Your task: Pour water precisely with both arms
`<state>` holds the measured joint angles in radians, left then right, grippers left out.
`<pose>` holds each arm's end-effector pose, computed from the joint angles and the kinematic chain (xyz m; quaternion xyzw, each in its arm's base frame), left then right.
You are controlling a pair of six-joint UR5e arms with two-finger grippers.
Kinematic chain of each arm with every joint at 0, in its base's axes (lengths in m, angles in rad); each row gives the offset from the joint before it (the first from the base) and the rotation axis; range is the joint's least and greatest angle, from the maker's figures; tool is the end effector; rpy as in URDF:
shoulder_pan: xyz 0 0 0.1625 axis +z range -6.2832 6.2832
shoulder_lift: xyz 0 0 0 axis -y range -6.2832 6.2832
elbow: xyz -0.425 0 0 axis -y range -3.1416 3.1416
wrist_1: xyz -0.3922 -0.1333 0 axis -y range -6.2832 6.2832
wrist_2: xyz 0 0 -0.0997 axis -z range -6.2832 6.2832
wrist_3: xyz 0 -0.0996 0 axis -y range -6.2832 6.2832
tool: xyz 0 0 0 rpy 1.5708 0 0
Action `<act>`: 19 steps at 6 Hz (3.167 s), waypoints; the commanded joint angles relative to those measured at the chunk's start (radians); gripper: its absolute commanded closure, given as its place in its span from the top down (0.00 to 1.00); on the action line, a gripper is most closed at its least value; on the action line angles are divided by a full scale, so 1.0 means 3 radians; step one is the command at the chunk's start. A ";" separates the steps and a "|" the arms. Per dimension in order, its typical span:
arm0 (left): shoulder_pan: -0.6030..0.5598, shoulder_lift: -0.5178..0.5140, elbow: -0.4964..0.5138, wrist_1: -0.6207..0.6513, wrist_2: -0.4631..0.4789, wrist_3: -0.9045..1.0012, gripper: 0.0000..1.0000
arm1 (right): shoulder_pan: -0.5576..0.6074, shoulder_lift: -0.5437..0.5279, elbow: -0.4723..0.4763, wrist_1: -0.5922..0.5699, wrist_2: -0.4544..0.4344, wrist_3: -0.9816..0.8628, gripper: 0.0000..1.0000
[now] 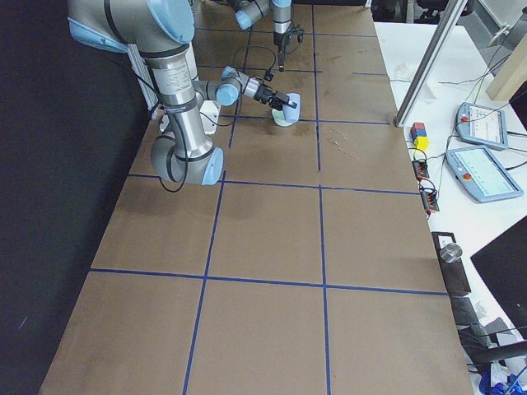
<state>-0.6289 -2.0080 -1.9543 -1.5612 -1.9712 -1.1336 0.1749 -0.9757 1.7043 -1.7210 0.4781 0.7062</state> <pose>0.4155 -0.4190 0.2515 0.0391 0.4259 -0.0081 0.9039 -0.5911 -0.3296 0.2372 0.5533 0.0358 -0.1374 0.8208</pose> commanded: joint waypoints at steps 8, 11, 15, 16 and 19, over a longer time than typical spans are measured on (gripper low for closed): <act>-0.0005 0.0000 0.0000 0.0004 0.0000 0.0005 1.00 | -0.0010 0.0000 0.0000 0.0000 -0.0049 -0.0032 0.00; -0.0005 0.0000 0.0000 0.0004 0.0000 0.0005 1.00 | -0.0010 -0.0005 0.0000 0.0000 -0.0049 -0.0027 0.00; -0.0005 -0.0005 -0.0005 0.0004 0.0000 0.0005 1.00 | -0.0010 0.0000 0.0000 0.0000 -0.0049 -0.0027 0.00; -0.0005 -0.0005 0.0000 -0.0001 0.0000 0.0005 1.00 | -0.0010 0.0000 0.0000 0.0005 -0.0049 -0.0027 0.00; -0.0005 -0.0010 -0.0005 0.0004 0.0000 -0.0005 1.00 | 0.0010 0.0026 0.0096 0.0035 -0.0039 0.0029 0.00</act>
<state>-0.6300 -2.0106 -1.9551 -1.5602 -1.9712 -1.1340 0.1746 -0.9686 1.7182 -1.7153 0.4649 0.7094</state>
